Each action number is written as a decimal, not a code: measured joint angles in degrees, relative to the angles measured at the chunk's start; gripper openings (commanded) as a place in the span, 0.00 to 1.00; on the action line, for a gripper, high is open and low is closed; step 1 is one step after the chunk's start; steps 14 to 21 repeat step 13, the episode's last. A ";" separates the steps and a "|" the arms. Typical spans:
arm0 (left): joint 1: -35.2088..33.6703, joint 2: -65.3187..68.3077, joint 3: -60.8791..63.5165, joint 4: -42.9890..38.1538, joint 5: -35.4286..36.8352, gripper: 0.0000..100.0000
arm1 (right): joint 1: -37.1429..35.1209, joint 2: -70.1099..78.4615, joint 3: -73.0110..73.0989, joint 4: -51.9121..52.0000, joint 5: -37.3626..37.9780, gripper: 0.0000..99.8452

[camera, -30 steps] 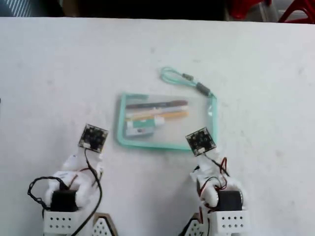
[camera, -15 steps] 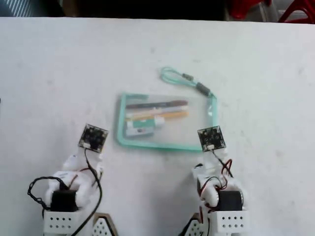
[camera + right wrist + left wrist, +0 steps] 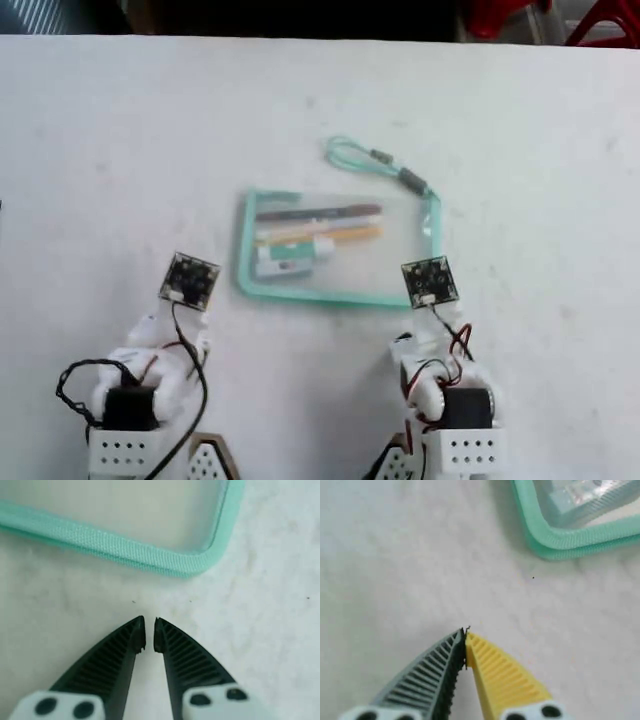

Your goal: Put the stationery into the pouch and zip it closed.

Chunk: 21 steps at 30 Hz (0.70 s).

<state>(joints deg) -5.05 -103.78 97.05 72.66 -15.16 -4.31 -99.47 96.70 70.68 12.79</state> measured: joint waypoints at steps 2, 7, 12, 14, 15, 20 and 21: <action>0.00 0.00 0.00 0.00 0.00 0.02 | 0.00 0.00 0.00 0.00 0.00 0.03; -2.20 0.00 0.00 0.00 0.00 0.02 | 0.00 0.00 0.00 0.00 0.00 0.03; -3.25 0.00 0.00 0.00 0.00 0.02 | 0.00 0.00 0.00 0.00 0.00 0.03; -3.25 0.00 0.00 0.00 0.00 0.02 | 0.00 0.00 0.00 0.00 0.00 0.03; -3.25 0.00 0.00 0.00 0.00 0.02 | 0.00 0.00 0.00 0.00 0.00 0.03; -3.25 0.00 0.00 0.00 0.00 0.02 | 0.00 0.00 0.00 0.00 0.00 0.03; -3.25 0.00 0.00 0.00 0.00 0.02 | 0.00 0.00 0.00 0.00 0.00 0.03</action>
